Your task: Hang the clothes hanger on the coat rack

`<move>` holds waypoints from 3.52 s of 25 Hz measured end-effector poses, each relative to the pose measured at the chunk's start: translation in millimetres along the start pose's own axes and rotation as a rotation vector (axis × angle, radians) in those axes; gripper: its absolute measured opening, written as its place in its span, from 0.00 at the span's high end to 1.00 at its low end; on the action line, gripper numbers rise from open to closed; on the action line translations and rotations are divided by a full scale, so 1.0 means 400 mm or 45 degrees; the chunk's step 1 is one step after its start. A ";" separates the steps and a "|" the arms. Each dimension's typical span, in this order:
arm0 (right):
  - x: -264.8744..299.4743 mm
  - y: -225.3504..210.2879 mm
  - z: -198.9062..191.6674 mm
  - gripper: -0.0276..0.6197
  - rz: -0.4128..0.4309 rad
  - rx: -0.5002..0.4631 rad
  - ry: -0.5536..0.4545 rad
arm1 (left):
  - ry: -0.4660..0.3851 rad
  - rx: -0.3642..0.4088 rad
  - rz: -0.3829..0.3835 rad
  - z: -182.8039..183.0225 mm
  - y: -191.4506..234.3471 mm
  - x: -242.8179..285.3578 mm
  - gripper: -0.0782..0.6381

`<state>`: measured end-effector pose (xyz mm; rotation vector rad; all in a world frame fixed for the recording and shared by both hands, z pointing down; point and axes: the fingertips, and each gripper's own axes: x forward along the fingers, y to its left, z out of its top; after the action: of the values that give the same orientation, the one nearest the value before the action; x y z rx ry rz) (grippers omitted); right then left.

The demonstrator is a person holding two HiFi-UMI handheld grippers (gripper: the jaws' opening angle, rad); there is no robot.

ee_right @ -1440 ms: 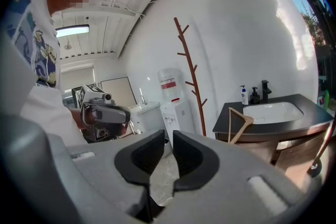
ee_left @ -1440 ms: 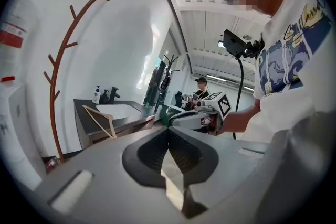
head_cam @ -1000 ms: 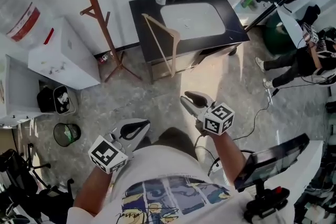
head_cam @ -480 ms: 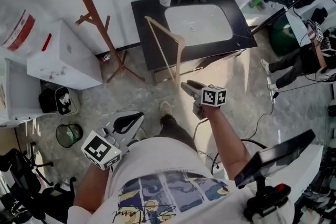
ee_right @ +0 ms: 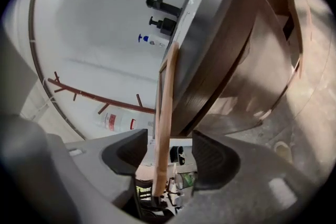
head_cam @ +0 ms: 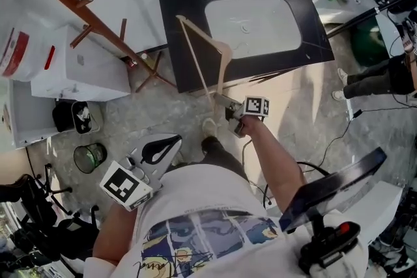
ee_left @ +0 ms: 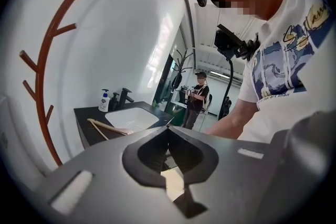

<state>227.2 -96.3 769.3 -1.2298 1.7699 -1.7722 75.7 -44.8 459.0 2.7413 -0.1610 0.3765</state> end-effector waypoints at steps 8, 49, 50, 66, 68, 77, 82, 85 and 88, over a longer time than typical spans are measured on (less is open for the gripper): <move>0.047 0.022 0.032 0.60 0.274 0.132 0.000 | 0.017 -0.022 0.044 0.026 0.030 0.075 0.89; -0.140 0.374 0.044 0.90 0.184 -0.533 0.278 | -0.172 -0.003 0.113 0.021 0.052 -0.119 0.89; -0.144 0.389 0.038 0.90 0.184 -0.548 0.293 | -0.181 0.000 0.112 0.023 0.053 -0.127 0.89; -0.103 0.736 -0.167 0.90 0.398 -0.794 0.619 | -0.315 0.000 0.176 -0.021 0.047 -0.317 0.89; -0.086 0.790 -0.179 0.90 0.441 -0.818 0.630 | -0.332 -0.004 0.193 -0.034 0.051 -0.343 0.89; -0.001 1.037 -0.195 0.90 0.630 -0.905 0.649 | -0.394 -0.011 0.251 -0.051 0.061 -0.435 0.89; 0.036 1.156 -0.160 0.90 0.697 -1.016 0.631 | -0.420 0.002 0.282 -0.043 0.074 -0.466 0.89; 0.042 1.227 -0.136 0.90 0.732 -1.091 0.622 | -0.425 0.001 0.297 -0.041 0.079 -0.472 0.89; 0.041 1.299 -0.111 0.90 0.771 -1.166 0.610 | -0.425 0.006 0.307 -0.032 0.077 -0.471 0.89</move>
<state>16.1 -163.4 296.7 -0.3617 2.9898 -0.9320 -112.7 -56.9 428.0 2.7760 -0.5809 -0.0235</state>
